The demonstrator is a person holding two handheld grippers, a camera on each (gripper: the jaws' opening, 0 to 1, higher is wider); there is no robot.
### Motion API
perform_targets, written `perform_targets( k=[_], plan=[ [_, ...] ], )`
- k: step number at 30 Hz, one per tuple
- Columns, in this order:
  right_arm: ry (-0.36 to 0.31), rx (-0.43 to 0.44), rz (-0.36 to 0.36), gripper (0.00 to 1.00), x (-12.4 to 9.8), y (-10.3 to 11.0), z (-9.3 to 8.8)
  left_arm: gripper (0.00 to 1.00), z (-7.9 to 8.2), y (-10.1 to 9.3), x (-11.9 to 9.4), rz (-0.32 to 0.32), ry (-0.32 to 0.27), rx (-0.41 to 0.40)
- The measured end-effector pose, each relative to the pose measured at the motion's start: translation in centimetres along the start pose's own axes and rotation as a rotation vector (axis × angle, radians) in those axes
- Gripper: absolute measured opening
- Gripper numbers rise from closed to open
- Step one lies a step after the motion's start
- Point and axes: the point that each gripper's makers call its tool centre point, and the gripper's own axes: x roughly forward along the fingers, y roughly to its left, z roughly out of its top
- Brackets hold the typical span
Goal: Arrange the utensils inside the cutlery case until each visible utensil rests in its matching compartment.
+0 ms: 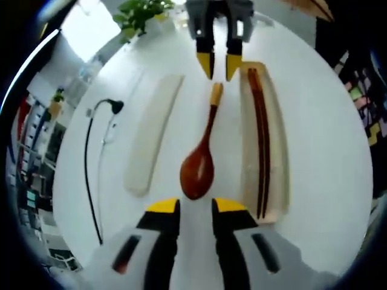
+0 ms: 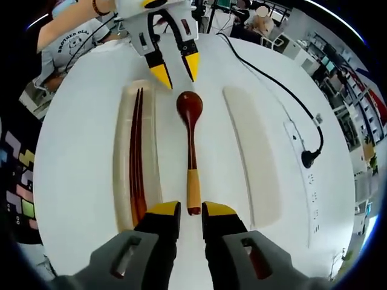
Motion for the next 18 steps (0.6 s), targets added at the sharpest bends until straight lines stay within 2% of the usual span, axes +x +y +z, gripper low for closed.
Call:
perform_targets(
  k=[9, 13, 14, 18],
  plan=[
    [0.008, 0.007, 0.016, 0.14, 1.1, -0.1, -0.1, 0.27, 0.3, 0.1, 1.5, -0.021, -0.027, -0.021],
    [0.022, 0.007, 0.033, 0.12, 1.6, 0.0, -0.8, 0.27, 0.6, 0.1, 1.8, -0.024, -0.058, -0.049],
    [-0.017, 0.030, 0.040, 0.13, 1.6, 0.0, -0.4, 0.27, 0.7, 0.1, 2.0, -0.027, -0.068, -0.056],
    [-0.039, -0.018, 0.054, 0.10, 1.8, 0.3, -0.5, 0.25, 1.0, 0.0, 2.3, -0.039, -0.102, -0.096]
  ],
)
